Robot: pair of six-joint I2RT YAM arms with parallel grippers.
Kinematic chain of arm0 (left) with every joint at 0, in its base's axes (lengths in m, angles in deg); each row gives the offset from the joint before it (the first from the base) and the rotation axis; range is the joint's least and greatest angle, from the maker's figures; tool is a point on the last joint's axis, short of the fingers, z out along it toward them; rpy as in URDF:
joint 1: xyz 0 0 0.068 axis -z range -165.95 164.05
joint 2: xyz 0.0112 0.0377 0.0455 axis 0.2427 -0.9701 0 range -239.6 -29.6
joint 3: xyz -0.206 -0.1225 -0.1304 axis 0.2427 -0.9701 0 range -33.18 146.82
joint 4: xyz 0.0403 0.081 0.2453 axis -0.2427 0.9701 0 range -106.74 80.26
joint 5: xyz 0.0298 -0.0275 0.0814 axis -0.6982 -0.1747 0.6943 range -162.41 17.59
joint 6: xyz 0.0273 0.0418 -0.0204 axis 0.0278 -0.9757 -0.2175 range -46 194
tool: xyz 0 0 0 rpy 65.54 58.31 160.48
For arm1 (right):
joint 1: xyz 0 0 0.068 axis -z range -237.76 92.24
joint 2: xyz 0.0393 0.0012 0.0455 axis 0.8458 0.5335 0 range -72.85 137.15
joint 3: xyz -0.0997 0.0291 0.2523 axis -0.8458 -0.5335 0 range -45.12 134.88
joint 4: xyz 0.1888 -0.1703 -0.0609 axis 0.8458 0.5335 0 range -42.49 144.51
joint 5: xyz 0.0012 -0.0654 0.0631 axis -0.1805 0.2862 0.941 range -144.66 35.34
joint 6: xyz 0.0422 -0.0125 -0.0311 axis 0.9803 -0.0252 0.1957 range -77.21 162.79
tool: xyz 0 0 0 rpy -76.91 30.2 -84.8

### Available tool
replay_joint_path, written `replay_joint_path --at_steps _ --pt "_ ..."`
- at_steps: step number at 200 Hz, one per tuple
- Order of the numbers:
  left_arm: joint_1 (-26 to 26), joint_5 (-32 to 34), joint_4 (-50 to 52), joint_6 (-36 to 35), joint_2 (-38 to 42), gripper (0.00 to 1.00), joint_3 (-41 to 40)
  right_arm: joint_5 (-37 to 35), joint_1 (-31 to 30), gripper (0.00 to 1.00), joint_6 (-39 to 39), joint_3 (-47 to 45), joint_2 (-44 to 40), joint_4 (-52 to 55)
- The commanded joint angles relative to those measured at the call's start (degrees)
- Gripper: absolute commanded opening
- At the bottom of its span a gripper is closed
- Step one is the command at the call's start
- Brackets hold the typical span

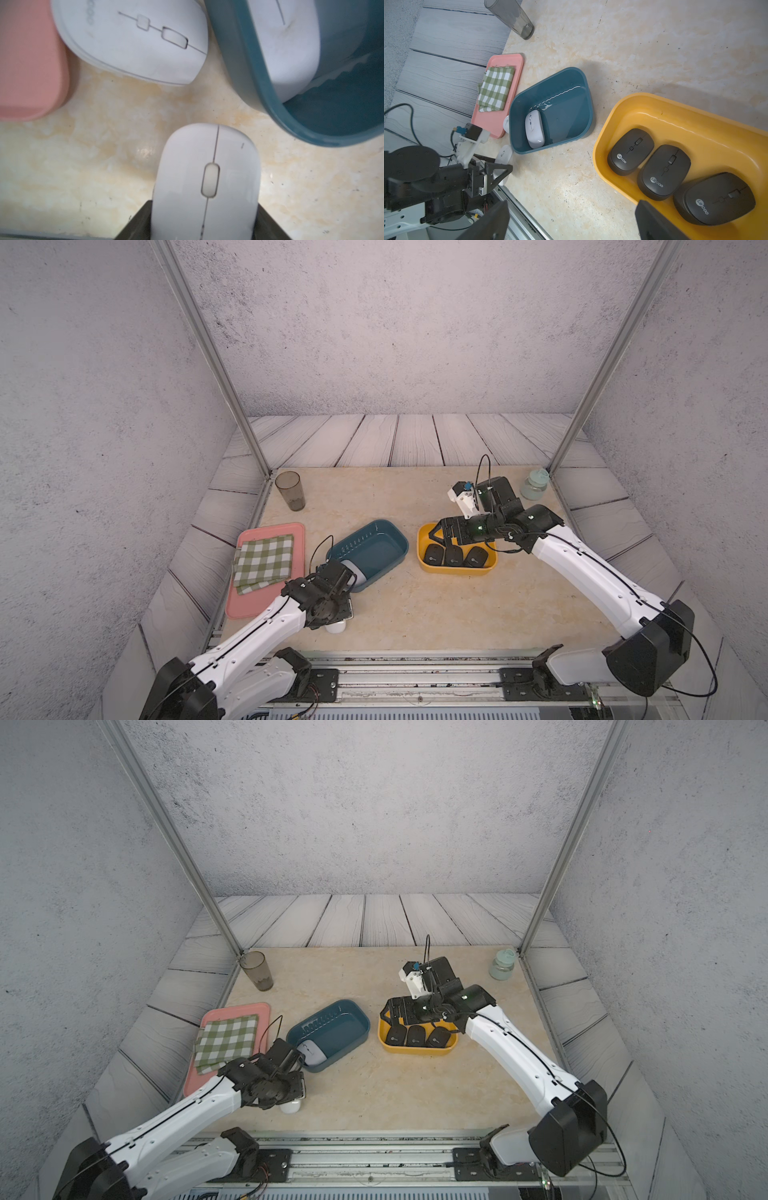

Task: Place the mice by color into the storage box
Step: Pick up the mouse from the center of the board, then place the mouse in the storage box.

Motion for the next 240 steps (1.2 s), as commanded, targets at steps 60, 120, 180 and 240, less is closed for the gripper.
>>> replay_joint_path --at_steps 60,120,180,240 --pt "-0.3 5.5 13.7 10.5 18.7 0.6 7.4 -0.2 0.1 0.99 -1.7 -1.3 -2.0 1.2" --pt "-0.6 2.6 0.3 6.6 -1.6 0.62 20.7 -2.1 0.1 0.99 -2.3 -1.9 -3.2 3.0" --pt "-5.2 -3.8 -15.4 14.0 -21.5 0.65 24.1 -6.3 0.1 0.99 -2.3 -4.3 -8.6 5.3" --pt "-7.6 -6.8 -18.6 16.4 -36.1 0.63 29.6 -7.2 0.1 0.99 -2.5 -7.9 -12.4 5.5"
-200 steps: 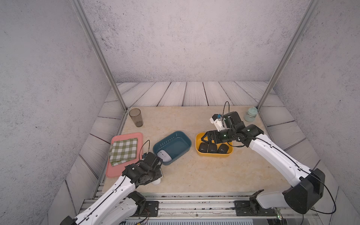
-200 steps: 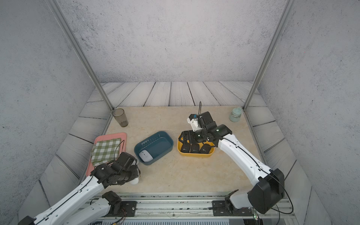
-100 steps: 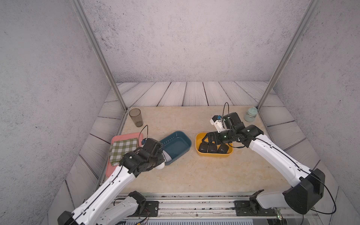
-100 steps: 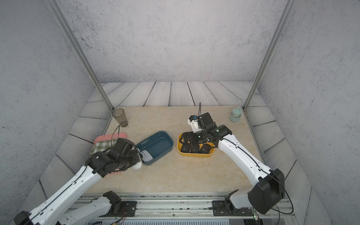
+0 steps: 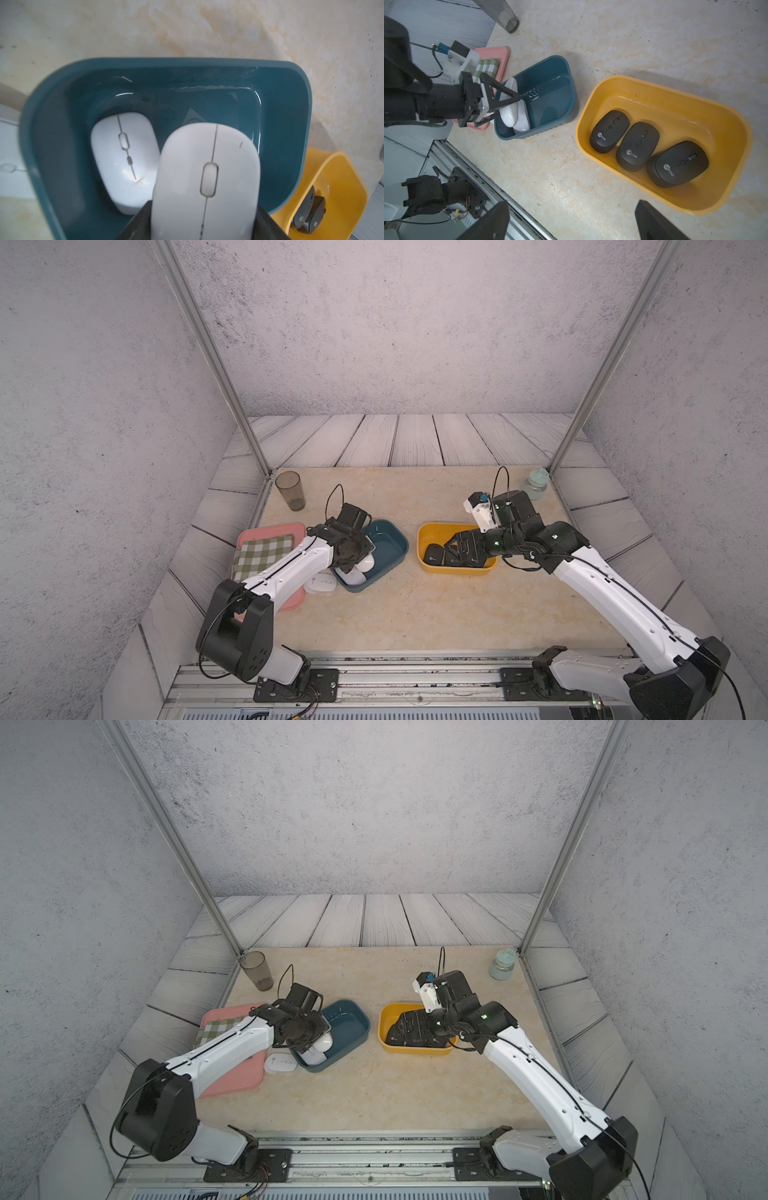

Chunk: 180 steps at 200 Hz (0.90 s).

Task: Place the mice by color into the storage box
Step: Place the mouse in the storage box.

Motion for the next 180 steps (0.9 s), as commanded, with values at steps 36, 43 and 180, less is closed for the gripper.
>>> replay_joint_path --at_steps 36,43,180 --pt "-0.3 -1.5 -4.5 2.5 -9.1 0.62 4.1 -2.0 0.1 0.99 -1.5 -3.1 -1.8 1.0" --pt "-0.3 -1.7 -4.6 2.7 -10.0 0.62 4.3 -2.1 0.1 0.99 -1.5 -3.4 -1.9 0.8" --pt "0.5 -2.7 -6.1 5.5 -13.5 0.97 3.7 -3.1 0.0 0.99 -2.5 -4.9 -1.2 0.0"
